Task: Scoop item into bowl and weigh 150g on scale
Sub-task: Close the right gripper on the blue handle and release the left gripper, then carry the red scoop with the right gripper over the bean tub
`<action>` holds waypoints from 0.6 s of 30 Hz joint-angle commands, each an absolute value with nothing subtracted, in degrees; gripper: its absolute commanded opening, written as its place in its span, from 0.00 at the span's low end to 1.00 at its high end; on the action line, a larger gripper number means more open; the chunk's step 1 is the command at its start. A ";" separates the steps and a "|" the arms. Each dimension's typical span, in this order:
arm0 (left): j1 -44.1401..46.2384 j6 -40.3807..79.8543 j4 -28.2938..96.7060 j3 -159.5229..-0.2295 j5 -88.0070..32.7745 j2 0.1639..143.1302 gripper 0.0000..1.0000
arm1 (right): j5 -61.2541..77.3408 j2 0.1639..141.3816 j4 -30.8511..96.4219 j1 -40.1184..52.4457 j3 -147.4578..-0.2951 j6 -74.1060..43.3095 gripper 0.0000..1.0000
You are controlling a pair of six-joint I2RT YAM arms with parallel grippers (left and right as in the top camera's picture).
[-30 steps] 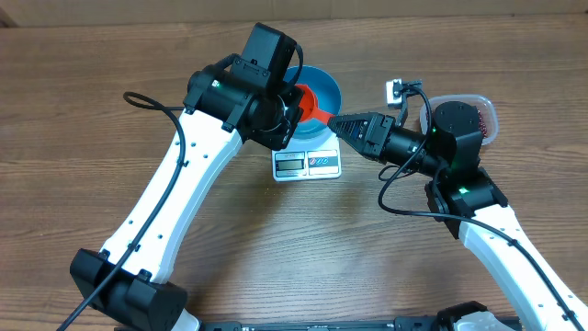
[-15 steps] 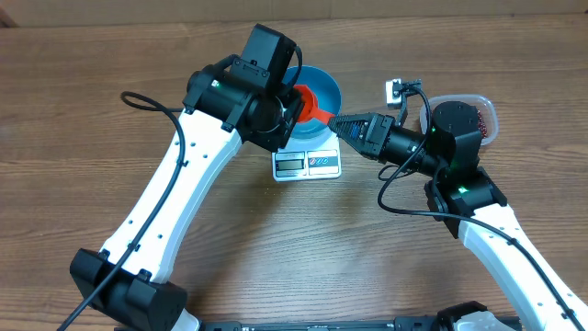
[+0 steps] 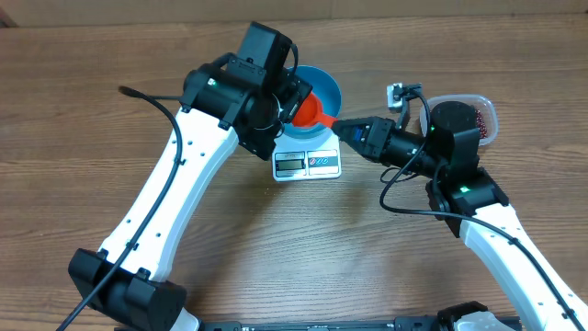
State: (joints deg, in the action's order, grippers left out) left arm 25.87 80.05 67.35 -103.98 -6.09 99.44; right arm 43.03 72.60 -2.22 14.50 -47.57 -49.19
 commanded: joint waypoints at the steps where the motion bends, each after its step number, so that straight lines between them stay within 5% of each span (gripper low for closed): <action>1: 24.18 68.77 67.18 -106.43 -7.62 99.18 1.00 | 42.61 72.23 -1.67 11.88 -48.84 -46.78 0.04; 11: 23.14 56.10 66.96 -107.61 -6.48 98.74 1.00 | 41.54 71.96 5.23 8.80 -50.06 -41.28 0.04; 18: 23.16 56.07 66.96 -107.61 -5.32 98.76 0.99 | 31.33 71.96 28.08 8.84 -61.04 -29.65 0.04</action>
State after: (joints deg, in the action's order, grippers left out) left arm 23.46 58.06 67.20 -106.15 -6.55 99.44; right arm 37.52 72.60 24.51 8.99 -54.61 -36.88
